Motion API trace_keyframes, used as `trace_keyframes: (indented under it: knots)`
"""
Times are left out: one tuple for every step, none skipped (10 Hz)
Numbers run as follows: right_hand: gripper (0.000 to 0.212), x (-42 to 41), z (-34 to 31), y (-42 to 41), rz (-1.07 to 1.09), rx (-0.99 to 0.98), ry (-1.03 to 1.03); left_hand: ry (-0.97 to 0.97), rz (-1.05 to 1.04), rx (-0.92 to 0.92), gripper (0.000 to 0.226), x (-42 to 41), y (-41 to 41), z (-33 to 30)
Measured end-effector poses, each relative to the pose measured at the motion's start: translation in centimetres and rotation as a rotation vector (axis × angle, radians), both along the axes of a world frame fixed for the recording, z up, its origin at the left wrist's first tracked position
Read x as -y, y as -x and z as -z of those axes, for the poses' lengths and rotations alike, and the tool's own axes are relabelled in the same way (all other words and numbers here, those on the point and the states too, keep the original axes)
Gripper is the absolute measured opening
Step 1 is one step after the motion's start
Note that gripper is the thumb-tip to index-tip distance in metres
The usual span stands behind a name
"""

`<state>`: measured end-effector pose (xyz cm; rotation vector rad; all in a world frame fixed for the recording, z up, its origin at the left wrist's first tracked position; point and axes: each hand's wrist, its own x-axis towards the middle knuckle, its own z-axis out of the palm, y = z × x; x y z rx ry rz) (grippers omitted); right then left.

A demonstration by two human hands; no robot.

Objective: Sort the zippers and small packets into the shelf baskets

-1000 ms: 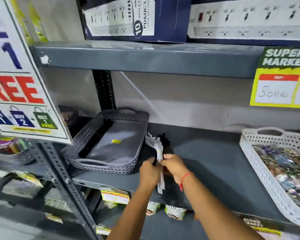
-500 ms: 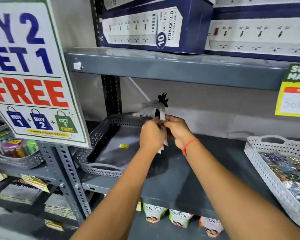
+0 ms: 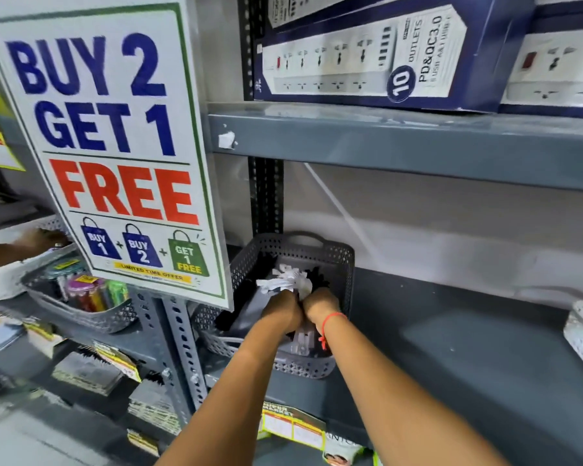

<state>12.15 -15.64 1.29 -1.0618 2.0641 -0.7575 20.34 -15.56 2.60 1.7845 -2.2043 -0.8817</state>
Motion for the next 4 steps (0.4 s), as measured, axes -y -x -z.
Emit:
trace_keyframes:
  knots:
    - [0.035,-0.4,-0.1,-0.5,-0.043,-0.089,-0.05,0.014,0.076,0.114,0.034,0.0,-0.4,0.5]
    - [0.034,-1.3,-1.0,-0.6,-0.025,-0.117,-0.018,0.069,0.081,0.149,0.031,0.0,-0.5,0.2]
    - [0.032,-3.5,-2.7,0.2,0.076,-0.14,0.149,0.157,0.008,0.156,0.027,-1.3,-0.6,-1.3]
    - [0.033,-5.6,-3.8,1.3,0.158,-0.161,0.256,0.29,0.009,0.083,0.026,-2.7,-0.8,-2.3]
